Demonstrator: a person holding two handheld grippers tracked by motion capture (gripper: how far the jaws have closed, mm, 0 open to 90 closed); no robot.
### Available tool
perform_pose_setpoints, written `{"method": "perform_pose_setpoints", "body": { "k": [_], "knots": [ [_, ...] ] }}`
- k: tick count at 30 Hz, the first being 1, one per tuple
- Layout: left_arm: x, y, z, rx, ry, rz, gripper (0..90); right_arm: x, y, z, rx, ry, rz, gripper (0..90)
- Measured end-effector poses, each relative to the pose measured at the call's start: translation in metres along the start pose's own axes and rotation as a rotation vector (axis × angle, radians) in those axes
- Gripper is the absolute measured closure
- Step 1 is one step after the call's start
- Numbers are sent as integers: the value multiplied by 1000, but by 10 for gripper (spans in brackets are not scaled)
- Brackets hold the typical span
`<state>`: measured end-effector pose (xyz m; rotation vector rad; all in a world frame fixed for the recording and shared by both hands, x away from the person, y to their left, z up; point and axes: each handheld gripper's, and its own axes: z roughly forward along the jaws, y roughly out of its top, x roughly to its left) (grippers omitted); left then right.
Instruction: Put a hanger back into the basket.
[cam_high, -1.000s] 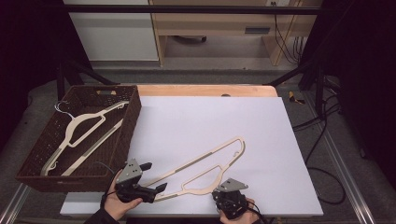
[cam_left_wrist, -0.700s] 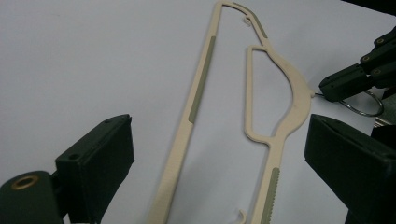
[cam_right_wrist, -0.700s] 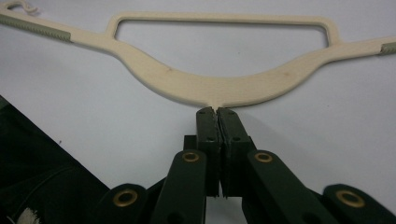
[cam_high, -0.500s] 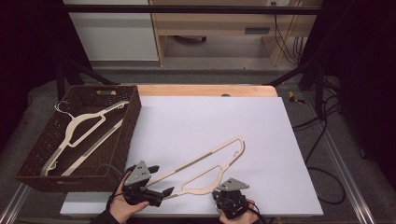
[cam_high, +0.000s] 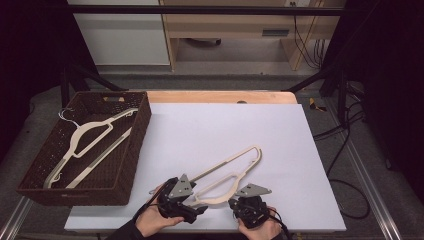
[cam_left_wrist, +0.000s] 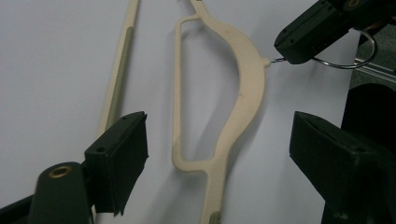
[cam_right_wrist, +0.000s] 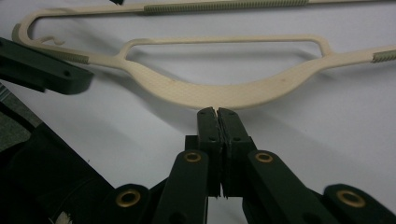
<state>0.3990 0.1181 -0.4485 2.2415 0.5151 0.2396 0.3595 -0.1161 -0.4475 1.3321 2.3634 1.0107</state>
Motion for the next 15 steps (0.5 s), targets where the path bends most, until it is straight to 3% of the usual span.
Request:
{"method": "perform_pose_setpoints", "body": {
  "k": [3, 4, 7, 12, 15],
  "knots": [
    [-1, 4, 6, 27, -11, 23, 236, -1, 3, -2, 3, -1, -9, 894],
    [-1, 8, 11, 50, -9, 51, 249, -1, 5, -4, 7, -1, -9, 894],
    [-3, 14, 20, 68, -17, 58, 288, -1, 7, -6, 3, 4, 3, 894],
    [-8, 23, 30, 119, -3, 127, 376, -3, 10, -10, 8, -3, -7, 893],
    [-10, 24, 34, 135, -3, 144, 424, -2, 12, -10, 7, -4, -3, 893]
  ]
}}
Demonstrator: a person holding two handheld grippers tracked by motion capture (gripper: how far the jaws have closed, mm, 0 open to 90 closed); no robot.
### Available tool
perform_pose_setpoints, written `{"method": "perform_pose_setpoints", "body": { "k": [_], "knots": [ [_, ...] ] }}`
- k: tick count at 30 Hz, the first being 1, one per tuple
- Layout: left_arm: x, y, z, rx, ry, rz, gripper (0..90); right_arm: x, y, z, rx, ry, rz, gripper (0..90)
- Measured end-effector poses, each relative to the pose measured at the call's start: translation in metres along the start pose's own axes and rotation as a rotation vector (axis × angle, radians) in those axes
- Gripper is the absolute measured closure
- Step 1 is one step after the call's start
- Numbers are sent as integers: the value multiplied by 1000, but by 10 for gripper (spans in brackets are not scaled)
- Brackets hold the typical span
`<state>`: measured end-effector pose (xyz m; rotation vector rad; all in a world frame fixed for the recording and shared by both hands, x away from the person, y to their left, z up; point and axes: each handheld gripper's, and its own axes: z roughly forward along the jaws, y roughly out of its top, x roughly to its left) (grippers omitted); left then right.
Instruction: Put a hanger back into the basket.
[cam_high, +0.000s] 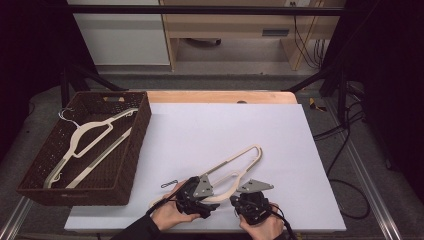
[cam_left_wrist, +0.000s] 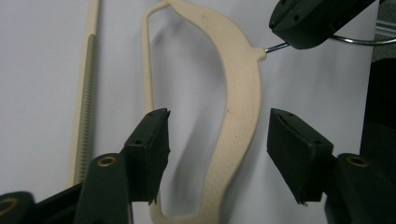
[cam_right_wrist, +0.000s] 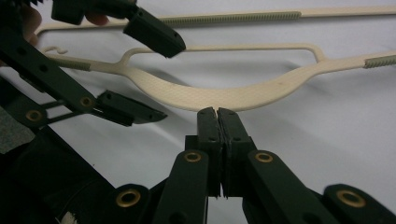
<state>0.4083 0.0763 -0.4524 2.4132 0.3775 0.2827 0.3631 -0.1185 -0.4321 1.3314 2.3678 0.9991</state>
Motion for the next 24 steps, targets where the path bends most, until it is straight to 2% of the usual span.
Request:
{"method": "perform_pose_setpoints", "body": {
  "k": [1, 4, 5, 10, 13, 14, 16, 18, 22, 23, 24],
  "knots": [
    [-2, 1, 3, 9, 14, 15, 439, 1, 2, -1, 3, -3, -2, 894],
    [-2, 2, 5, 20, 25, 13, 477, 0, 3, -1, 4, -5, -12, 894],
    [-2, 2, 6, 41, 37, 23, 511, 0, 4, -3, 4, -3, -14, 893],
    [-2, 3, 8, 52, 33, 10, 577, 0, 6, -5, 5, -9, -14, 893],
    [-5, 3, 9, 58, 36, 20, 627, 0, 7, -5, 4, -13, -13, 893],
    [-7, 4, 9, 62, 37, 22, 682, 2, 7, -5, -2, 2, 10, 893],
    [-8, 5, 9, 70, 50, 29, 690, 2, 7, -5, -3, -14, 10, 892],
    [-9, 5, 8, 71, 52, 29, 694, 1, 7, -6, 3, -5, -6, 892],
    [-9, 6, 5, 79, 60, 29, 699, 1, 8, -11, -31, 15, -10, 892],
    [-9, 6, 3, 76, 62, 21, 700, -1, 9, -19, -57, 37, -12, 804],
    [-9, 6, 2, 68, 63, 17, 702, -2, 10, -23, -78, 42, -19, 779]
  ]
}}
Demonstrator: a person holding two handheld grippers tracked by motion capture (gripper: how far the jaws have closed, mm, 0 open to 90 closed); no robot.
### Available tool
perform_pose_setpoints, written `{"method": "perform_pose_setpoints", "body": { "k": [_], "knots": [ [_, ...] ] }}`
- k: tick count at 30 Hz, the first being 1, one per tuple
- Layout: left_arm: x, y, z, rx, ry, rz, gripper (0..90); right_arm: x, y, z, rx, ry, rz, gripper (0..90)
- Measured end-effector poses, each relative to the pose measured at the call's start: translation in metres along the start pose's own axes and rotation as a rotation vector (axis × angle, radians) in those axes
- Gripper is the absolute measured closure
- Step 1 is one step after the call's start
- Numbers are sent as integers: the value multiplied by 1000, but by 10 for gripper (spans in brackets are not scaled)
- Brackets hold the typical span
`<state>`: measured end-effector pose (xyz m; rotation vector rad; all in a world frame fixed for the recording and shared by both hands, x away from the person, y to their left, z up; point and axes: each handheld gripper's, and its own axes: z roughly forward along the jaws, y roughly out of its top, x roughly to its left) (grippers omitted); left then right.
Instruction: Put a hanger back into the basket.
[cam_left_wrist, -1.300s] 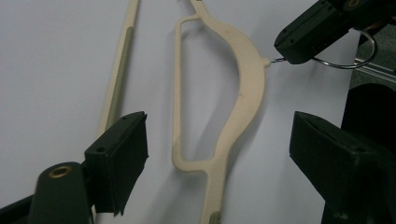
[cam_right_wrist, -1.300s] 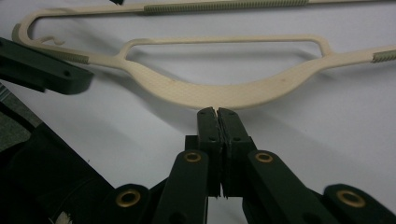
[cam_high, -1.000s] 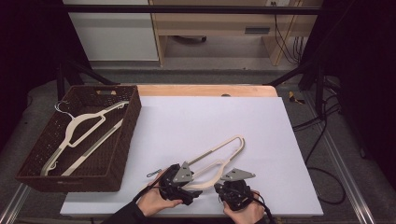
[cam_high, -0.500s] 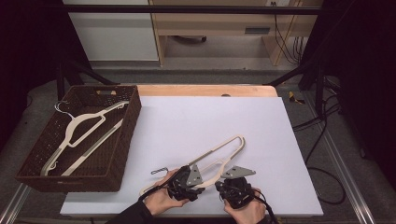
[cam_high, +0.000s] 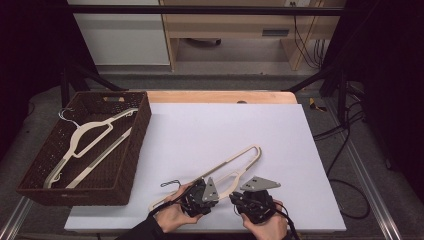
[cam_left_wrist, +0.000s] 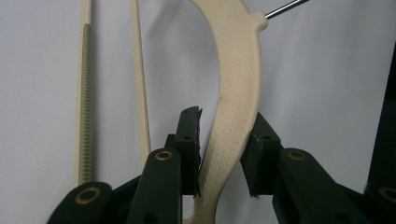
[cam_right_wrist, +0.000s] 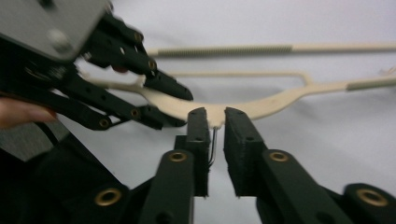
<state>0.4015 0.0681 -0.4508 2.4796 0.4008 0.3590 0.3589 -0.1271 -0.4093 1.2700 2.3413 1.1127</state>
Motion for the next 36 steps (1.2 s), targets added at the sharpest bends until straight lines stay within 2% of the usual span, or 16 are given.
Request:
{"method": "perform_pose_setpoints", "body": {
  "k": [1, 2, 4, 5, 9, 10, 12, 13, 16, 19, 20, 21, 22, 29, 33, 36],
  "knots": [
    [0, 0, 0, 0, 0, 0, 704, 0, 0, 0, 0, 0, 0, 779],
    [1, 0, -4, -7, -2, -6, 706, -5, 2, -13, -71, 10, -8, 715],
    [2, -1, -7, -15, 1, -12, 711, -12, 3, -23, -149, 9, -9, 642],
    [2, -1, -7, -15, 1, -12, 715, -12, 3, -23, -149, 9, -9, 642],
    [5, -2, -17, -45, 7, -36, 726, -38, 1, -47, -307, -56, 33, 470],
    [7, -2, -22, -50, 12, -47, 734, -51, -3, -55, -352, -98, 56, 431],
    [9, -2, -24, -53, 18, -55, 743, -56, -5, -57, -369, -118, 66, 412],
    [13, -3, -31, -63, 33, -64, 750, -71, -11, -61, -392, -148, 99, 369],
    [19, -4, -39, -77, 51, -85, 769, -88, -19, -59, -413, -145, 133, 309],
    [28, -6, -48, -94, 75, -116, 792, -97, -25, -54, -416, -132, 134, 256],
    [31, -8, -51, -101, 83, -130, 799, -105, -30, -47, -401, -87, 131, 191],
    [34, -9, -53, -112, 92, -144, 807, -108, -32, -42, -402, -67, 143, 174],
    [40, -12, -56, -136, 104, -183, 814, -111, -34, -39, -392, -60, 140, 165],
    [58, -19, -63, -163, 143, -243, 854, -115, -41, -27, -352, -64, 120, 121],
    [67, -25, -66, -192, 111, -289, 860, -114, -41, -27, -353, -60, 113, 115],
    [71, -29, -69, -219, 107, -313, 861, -114, -41, -27, -356, -54, 106, 109]
  ]
}}
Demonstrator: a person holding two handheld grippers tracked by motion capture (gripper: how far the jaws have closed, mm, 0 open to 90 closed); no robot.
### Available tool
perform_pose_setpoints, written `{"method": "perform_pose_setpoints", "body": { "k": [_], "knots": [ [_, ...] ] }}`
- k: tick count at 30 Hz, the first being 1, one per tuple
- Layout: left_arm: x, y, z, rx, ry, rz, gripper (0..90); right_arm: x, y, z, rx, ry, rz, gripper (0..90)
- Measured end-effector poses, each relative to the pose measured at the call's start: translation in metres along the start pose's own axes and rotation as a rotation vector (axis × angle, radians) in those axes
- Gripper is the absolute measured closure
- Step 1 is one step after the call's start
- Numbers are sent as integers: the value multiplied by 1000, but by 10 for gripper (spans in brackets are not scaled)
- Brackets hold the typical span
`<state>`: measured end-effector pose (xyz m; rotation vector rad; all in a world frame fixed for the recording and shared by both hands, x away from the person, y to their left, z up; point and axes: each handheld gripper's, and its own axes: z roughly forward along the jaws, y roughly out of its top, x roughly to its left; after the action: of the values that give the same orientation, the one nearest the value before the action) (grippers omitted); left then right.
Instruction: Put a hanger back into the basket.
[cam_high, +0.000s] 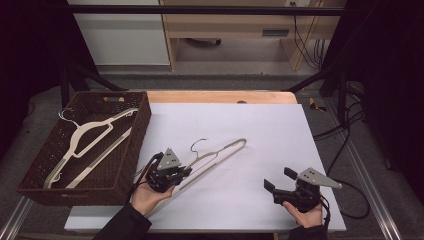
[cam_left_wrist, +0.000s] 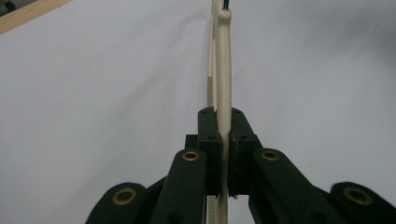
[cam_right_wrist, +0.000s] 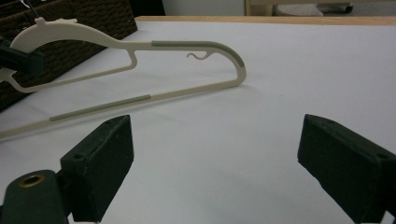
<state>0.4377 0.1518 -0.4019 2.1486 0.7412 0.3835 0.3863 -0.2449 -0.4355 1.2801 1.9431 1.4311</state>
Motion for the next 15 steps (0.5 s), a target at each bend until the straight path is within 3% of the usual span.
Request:
{"method": "perform_pose_setpoints", "body": {
  "k": [4, 5, 9, 15],
  "knots": [
    [4, 1, -8, -28, -6, -18, 861, 1, 0, -1, -6, 11, -14, 102],
    [6, 3, -18, -58, -11, -27, 861, 1, 0, -1, -5, 17, -19, 95],
    [9, 9, -39, -112, -5, -35, 861, 3, 0, -1, -4, 19, -29, 83],
    [15, 19, -70, -191, -31, -51, 861, 3, 2, -4, -15, 18, -47, 61]
  ]
}}
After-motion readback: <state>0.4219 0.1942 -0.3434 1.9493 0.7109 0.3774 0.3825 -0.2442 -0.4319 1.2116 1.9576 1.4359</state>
